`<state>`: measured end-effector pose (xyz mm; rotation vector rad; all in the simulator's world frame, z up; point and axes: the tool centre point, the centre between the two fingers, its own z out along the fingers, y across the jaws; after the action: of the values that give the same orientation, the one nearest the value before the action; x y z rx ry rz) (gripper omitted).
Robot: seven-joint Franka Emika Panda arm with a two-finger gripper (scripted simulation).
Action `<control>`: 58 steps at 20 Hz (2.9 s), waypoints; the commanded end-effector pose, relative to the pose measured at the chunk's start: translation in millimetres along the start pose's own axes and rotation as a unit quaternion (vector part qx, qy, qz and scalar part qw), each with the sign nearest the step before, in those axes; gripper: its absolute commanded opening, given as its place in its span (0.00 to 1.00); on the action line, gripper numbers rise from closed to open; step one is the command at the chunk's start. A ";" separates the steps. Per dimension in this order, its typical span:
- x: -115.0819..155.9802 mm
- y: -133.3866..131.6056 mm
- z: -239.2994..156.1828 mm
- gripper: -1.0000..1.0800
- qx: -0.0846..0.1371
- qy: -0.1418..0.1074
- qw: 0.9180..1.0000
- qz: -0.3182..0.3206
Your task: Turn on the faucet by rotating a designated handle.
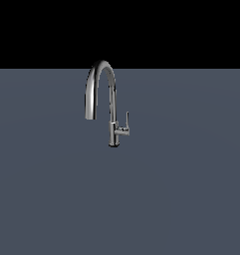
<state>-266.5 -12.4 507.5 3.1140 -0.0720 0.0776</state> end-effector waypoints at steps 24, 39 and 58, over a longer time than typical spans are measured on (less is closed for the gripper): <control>75.1 -0.9 30.9 0.00 0.098 -0.087 0.986 0.105; 160.2 8.8 88.4 0.00 0.219 -0.192 0.927 0.234; 249.1 26.1 202.7 0.00 0.378 -0.327 0.771 0.395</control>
<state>-15.8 -53.6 328.7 3.3248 -1.6632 -1.1923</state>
